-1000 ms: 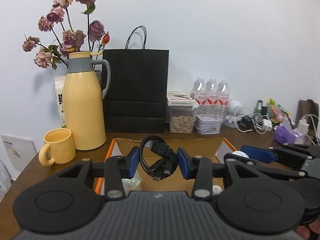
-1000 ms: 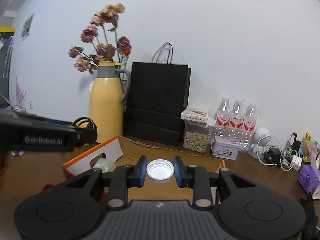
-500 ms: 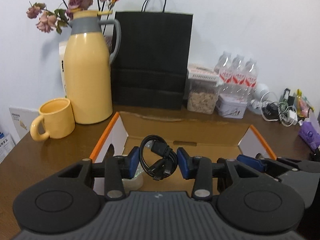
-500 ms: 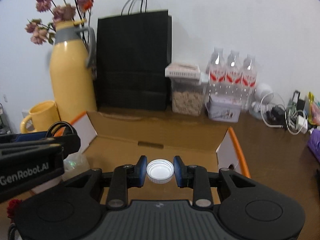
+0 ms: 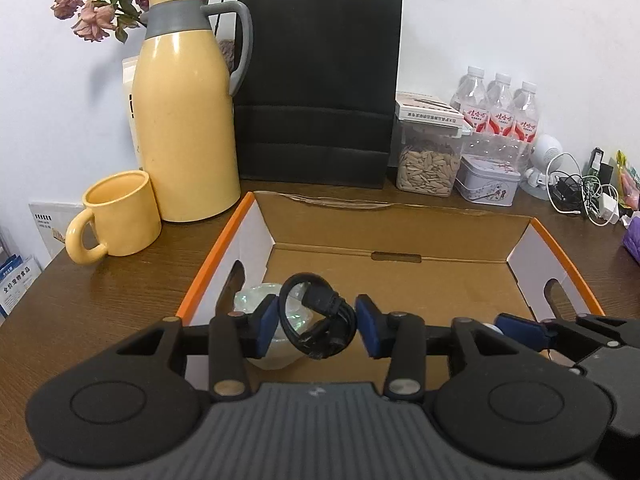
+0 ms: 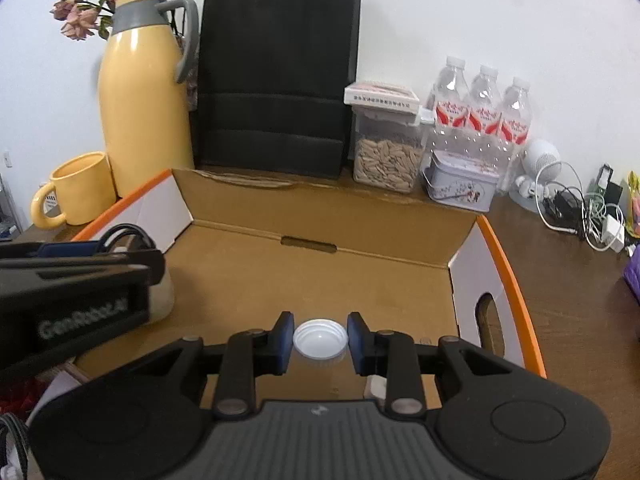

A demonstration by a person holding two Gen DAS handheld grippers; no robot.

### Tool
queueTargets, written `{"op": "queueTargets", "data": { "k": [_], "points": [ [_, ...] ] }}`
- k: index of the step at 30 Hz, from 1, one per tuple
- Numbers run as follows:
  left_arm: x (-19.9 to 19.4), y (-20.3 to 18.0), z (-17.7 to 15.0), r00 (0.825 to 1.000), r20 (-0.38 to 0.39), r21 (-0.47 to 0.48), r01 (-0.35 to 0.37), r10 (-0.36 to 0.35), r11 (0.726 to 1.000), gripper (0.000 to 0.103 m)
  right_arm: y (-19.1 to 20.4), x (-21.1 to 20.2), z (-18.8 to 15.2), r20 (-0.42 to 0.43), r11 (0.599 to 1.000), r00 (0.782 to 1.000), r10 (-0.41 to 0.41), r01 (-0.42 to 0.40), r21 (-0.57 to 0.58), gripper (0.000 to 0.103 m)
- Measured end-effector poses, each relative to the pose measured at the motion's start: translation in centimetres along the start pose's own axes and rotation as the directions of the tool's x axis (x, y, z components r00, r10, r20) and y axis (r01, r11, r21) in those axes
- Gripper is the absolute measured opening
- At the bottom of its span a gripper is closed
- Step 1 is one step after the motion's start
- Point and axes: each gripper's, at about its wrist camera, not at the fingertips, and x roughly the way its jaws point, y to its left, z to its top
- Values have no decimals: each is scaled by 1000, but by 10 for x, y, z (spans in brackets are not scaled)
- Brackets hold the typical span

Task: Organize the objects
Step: 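Carry the cap and cable into the box and open both grippers, then withdraw both grippers from the box back over the table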

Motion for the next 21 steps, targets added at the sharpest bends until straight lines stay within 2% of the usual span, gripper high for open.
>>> {"op": "queueTargets", "data": {
  "k": [1,2,3,4,6,9,16,21],
  "points": [
    [-1,1,0,1000,6,-3,-1,1,1000,72,-1,0,0,-2,1000,1000,-2,2,2,43],
    [-4,3,1,1000,20,-9,-1,1,1000,82,-2,0,-1,-7,1000,1000,-8,8,2,55],
    [-6,3,1,999,37,-13,4,-4,1000,97,-2,0,-2,-9,1000,1000,-21,21,-1,79],
    [-9,4,1,998,58,-17,7,-6,1000,103,-3,0,-3,-7,1000,1000,-30,30,-6,95],
    [-13,5,2,997,78,-21,7,-5,1000,103,-5,1,-4,-14,999,999,-39,39,-4,103],
    [-13,3,4,997,72,-15,-8,9,1000,103,-8,4,-4,-32,999,998,-46,46,2,103],
    [-11,6,1,998,58,-17,-26,27,1000,103,-10,0,-6,-15,999,998,-53,53,4,103],
    [-19,18,0,997,76,-30,-31,33,999,103,-17,-13,-6,6,999,999,-40,40,6,103]
  ]
}}
